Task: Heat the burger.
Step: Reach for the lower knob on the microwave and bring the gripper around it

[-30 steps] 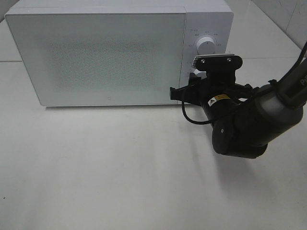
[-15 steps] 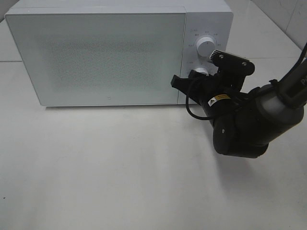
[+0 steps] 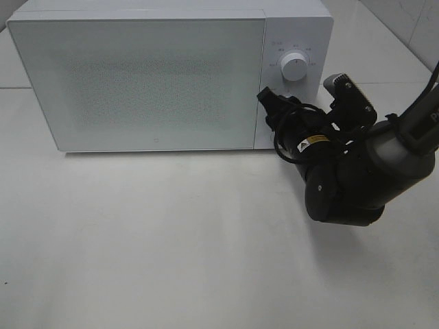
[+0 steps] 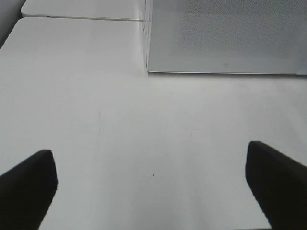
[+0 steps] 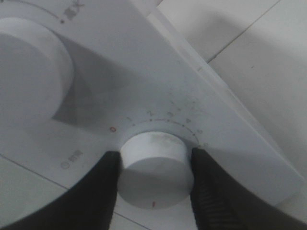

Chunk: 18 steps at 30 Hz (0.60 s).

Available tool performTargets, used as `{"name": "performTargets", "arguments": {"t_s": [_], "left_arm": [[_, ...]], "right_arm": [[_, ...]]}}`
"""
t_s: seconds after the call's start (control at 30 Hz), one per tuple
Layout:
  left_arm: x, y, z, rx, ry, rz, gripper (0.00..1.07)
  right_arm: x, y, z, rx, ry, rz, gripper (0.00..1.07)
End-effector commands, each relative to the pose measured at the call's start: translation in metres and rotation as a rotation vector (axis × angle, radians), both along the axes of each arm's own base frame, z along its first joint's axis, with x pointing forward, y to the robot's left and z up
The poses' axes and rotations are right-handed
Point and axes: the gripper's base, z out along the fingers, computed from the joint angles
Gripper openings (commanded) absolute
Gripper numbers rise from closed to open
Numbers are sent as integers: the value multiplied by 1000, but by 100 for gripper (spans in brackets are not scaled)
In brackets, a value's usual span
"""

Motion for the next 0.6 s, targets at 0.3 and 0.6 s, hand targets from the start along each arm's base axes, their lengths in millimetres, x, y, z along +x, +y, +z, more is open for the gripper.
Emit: {"name": "performTargets", "arguments": {"t_s": [0.3,0.6], "left_arm": [[-3,-1,0,-8,-36,1,100],[-3,-1,0,-8,-36,1,100]], "right_arm": [[3,4,19,406,-154,33,11],[3,2,18,620,-139,12,9]]}}
